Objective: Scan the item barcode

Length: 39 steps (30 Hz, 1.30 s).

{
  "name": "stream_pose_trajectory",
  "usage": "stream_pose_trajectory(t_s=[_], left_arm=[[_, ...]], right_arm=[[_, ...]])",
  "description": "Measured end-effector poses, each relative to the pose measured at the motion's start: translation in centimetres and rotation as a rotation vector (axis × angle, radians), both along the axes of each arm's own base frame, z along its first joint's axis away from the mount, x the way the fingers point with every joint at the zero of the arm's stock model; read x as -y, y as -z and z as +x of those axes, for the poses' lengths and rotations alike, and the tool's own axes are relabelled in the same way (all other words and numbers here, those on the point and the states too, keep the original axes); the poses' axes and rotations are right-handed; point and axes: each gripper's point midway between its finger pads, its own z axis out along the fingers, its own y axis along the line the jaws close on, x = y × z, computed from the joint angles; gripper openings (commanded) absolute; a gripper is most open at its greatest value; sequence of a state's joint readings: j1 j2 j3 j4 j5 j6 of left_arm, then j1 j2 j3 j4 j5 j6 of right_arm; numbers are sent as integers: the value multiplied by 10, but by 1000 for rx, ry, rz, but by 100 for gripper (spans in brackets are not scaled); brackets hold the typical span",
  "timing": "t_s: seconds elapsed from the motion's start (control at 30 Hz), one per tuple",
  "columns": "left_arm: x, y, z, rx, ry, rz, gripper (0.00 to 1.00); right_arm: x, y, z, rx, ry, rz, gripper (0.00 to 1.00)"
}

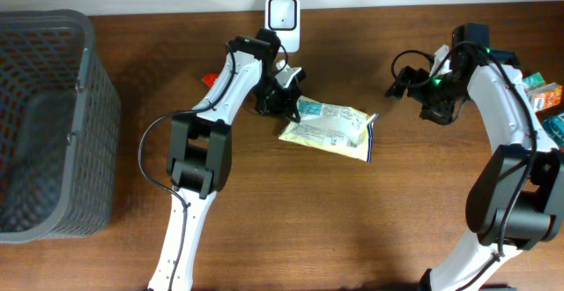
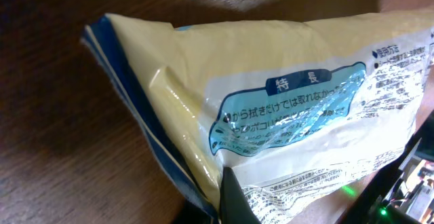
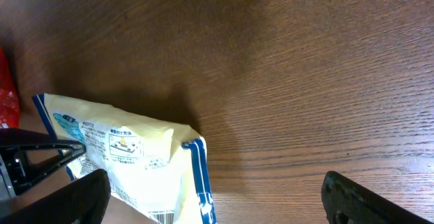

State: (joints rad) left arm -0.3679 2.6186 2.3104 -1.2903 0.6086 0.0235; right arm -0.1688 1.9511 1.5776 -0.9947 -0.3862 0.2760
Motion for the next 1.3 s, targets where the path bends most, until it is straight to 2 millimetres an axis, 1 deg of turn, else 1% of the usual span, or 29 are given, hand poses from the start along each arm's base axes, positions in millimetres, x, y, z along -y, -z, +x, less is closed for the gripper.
stream_pose_trajectory(t_s=[0.07, 0.1, 0.17, 0.2, 0.27, 0.3, 0.37, 0.43, 0.53, 0.67, 0.77, 0.9, 0.93, 1.0, 1.07, 1.1, 1.13, 1.2, 1.23, 1.27, 1.3], left_arm=[[-12, -3, -2, -15, -22, 84, 0], [-23, -6, 0, -14, -31, 156, 0], [-40, -18, 9, 21, -54, 252, 0], [-50, -32, 16, 58, -66, 305, 0], [-66, -75, 37, 203, -108, 371, 0], [-70, -88, 41, 246, -121, 386, 0], [-85, -114, 57, 367, -161, 449, 0], [-104, -130, 66, 448, -206, 552, 0], [-141, -155, 76, 560, -262, 743, 0], [-166, -184, 80, 647, -311, 870, 0], [-179, -194, 81, 677, -374, 935, 0], [-179, -195, 81, 683, -387, 945, 0], [-175, -195, 80, 684, -386, 938, 0], [-160, -193, 77, 686, -364, 909, 0], [-132, -189, 70, 695, -309, 888, 0], [-125, -186, 66, 693, -285, 895, 0], [-114, -178, 59, 682, -242, 916, 0], [-105, -162, 50, 679, -171, 1017, 0], [-107, -157, 48, 683, -164, 1069, 0], [-120, -159, 50, 716, -190, 1186, 0], [-127, -163, 55, 748, -217, 1230, 0]], right_arm=[[0, 0, 0, 0, 0, 0, 98], [0, 0, 0, 0, 0, 1, 98], [0, 0, 0, 0, 0, 0, 98], [0, 0, 0, 0, 0, 0, 98], [0, 0, 0, 0, 0, 0, 98], [0, 0, 0, 0, 0, 0, 98], [0, 0, 0, 0, 0, 0, 98], [0, 0, 0, 0, 0, 0, 98], [0, 0, 0, 0, 0, 0, 98], [0, 0, 0, 0, 0, 0, 98], [0, 0, 0, 0, 0, 0, 98], [0, 0, 0, 0, 0, 0, 98], [0, 0, 0, 0, 0, 0, 98], [0, 0, 0, 0, 0, 0, 98], [0, 0, 0, 0, 0, 0, 98], [0, 0, 0, 0, 0, 0, 98], [0, 0, 0, 0, 0, 0, 98], [0, 0, 0, 0, 1, 1, 98], [0, 0, 0, 0, 0, 0, 98], [0, 0, 0, 0, 0, 0, 98], [0, 0, 0, 0, 0, 0, 98]])
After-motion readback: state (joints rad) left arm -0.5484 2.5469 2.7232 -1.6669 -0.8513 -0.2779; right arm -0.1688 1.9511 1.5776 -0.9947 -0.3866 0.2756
